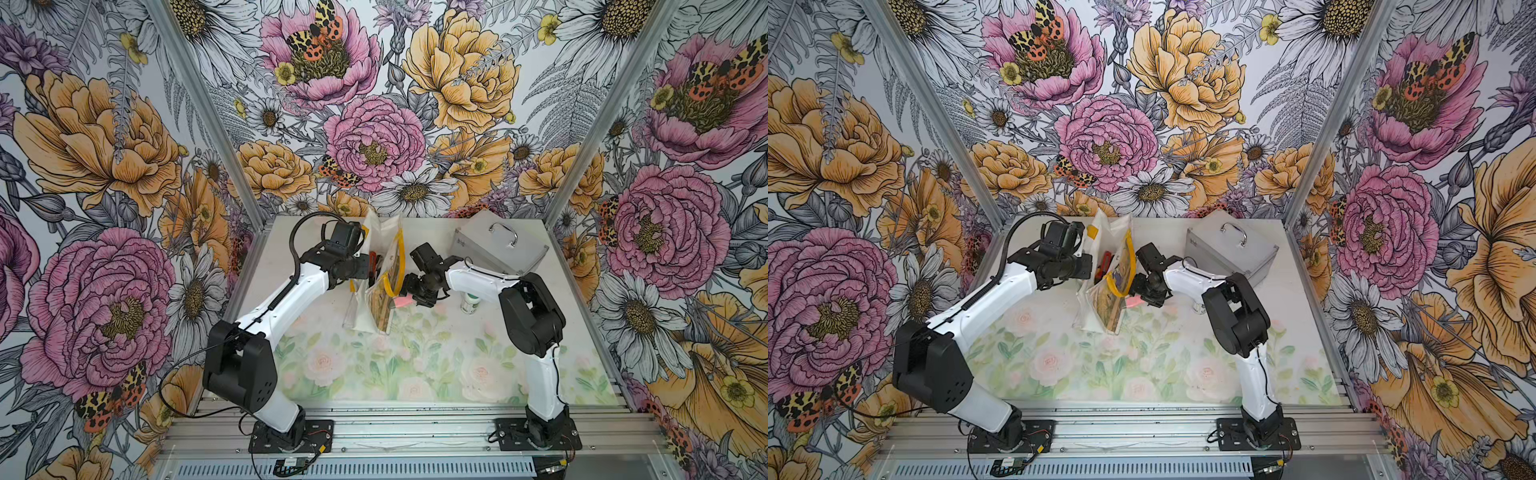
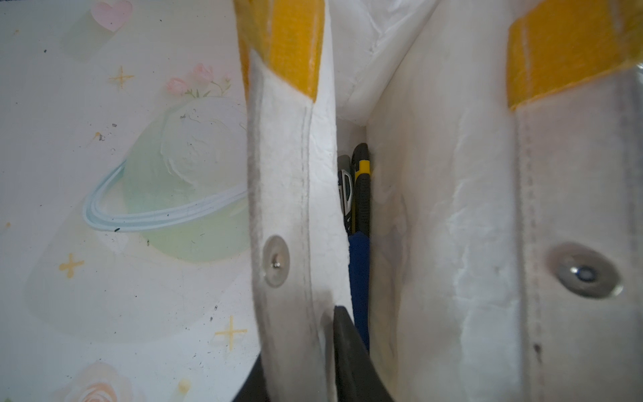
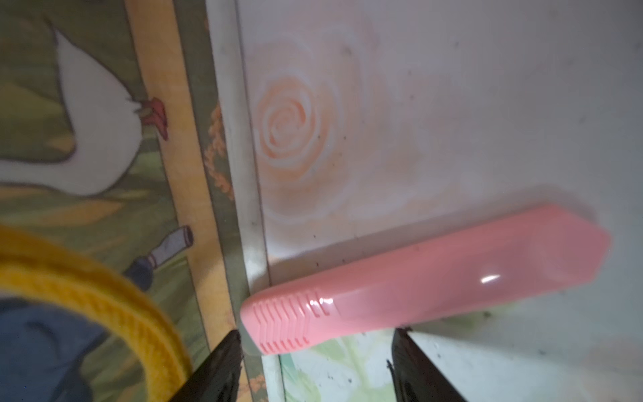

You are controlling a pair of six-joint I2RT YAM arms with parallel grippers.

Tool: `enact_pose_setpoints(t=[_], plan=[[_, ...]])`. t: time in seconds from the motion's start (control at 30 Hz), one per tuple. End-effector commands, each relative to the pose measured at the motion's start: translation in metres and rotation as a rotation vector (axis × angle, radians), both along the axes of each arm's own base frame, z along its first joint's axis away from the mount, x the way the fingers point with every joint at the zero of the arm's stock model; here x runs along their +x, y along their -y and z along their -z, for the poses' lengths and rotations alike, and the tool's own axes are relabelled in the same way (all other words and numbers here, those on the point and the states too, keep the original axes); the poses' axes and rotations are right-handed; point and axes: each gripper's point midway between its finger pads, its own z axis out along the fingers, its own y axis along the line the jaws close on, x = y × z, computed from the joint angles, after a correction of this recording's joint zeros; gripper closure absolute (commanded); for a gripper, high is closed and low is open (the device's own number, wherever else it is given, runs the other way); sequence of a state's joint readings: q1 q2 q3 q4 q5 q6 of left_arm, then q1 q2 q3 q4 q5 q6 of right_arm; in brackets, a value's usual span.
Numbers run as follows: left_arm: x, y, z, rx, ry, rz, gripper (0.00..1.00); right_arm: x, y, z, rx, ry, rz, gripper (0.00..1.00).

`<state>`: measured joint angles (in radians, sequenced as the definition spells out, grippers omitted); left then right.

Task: Place the art knife into the pouch
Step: Pick up the utility knife at the center of the board.

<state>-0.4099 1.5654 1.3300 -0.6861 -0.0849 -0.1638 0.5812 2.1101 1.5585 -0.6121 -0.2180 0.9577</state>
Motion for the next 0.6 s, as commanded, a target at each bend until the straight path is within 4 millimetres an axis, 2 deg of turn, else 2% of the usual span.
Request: enact_pose_setpoints(t=[0.0,0.17,0.3,0.43,0.57], plan=[[0.002,-0.001,0.003,0.006,0.01,0.017,0.76,0.016,0.014,0.014,-0.127,0.03,0.0,0.32],[0.0,-0.004,0.002,0.016,0.015,0.012,0.76,0.024,0.019,0.029,-0.199,0.025,-0.017,0.32],[0.0,-0.005,0.001,0.019,0.018,0.011,0.76,0.032,0.027,0.031,-0.287,0.054,-0.052,0.37],[0.0,-0.006,0.002,0.023,0.018,0.008,0.76,0.028,0.029,0.033,-0.378,0.071,-0.132,0.39],[0.001,-0.007,0.0,0.025,0.023,0.005,0.76,0.017,0.015,0.042,-0.419,0.061,-0.23,0.48]])
